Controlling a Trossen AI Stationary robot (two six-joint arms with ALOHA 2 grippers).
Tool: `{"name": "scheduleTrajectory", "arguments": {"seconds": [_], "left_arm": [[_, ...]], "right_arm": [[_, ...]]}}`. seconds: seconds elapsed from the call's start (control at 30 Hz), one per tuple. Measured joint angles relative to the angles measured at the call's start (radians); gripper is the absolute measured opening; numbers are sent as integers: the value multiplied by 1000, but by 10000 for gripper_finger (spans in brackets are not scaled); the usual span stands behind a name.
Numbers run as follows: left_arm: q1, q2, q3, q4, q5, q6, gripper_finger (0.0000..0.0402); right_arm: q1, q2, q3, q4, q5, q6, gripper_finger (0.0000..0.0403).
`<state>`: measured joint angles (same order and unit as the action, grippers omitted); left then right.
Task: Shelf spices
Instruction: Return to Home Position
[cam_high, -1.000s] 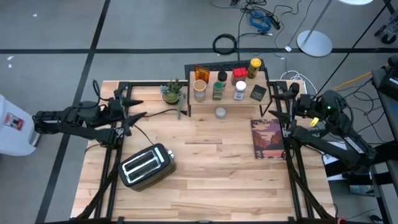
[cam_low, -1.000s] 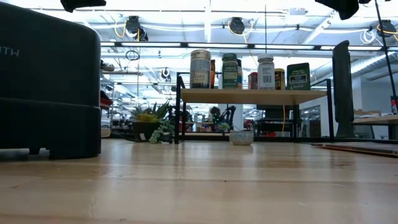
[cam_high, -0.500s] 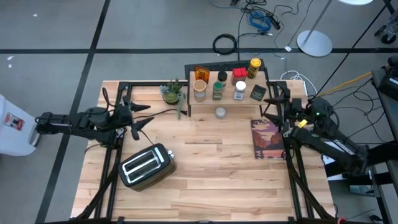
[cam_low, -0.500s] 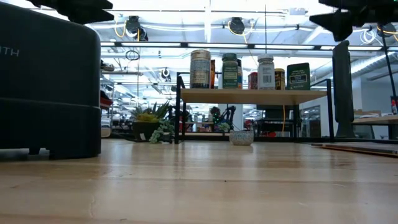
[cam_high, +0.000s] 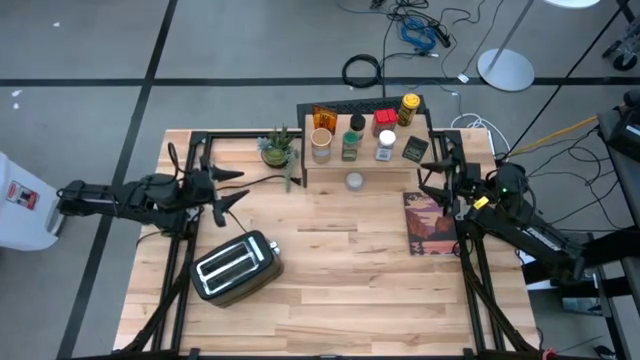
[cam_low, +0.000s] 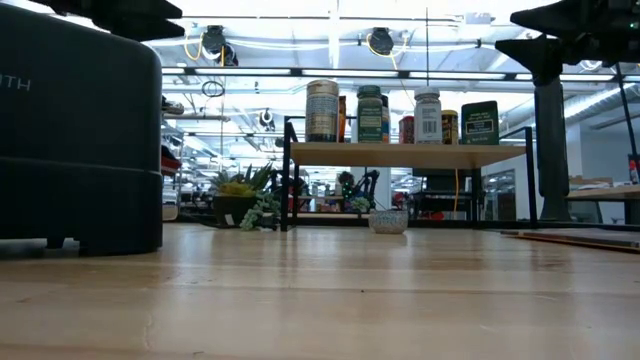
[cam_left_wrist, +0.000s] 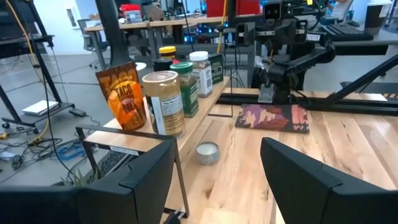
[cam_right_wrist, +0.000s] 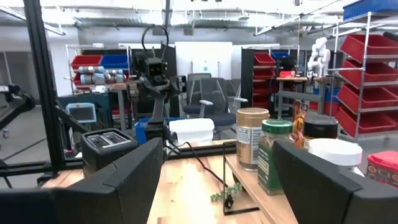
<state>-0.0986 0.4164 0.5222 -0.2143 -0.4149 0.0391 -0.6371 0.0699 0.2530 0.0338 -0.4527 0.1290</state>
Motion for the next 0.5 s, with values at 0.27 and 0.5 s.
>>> {"name": "scheduleTrajectory", "arguments": {"seconds": [0.27,0.5], "left_arm": [[0,0,-36,74,23,-8,249],[0,0,-36,79,40,-8,249]], "right_arm": [[35,-48,-2,1,1,17,290],[38,-50,-2,1,7,17,290]]}}
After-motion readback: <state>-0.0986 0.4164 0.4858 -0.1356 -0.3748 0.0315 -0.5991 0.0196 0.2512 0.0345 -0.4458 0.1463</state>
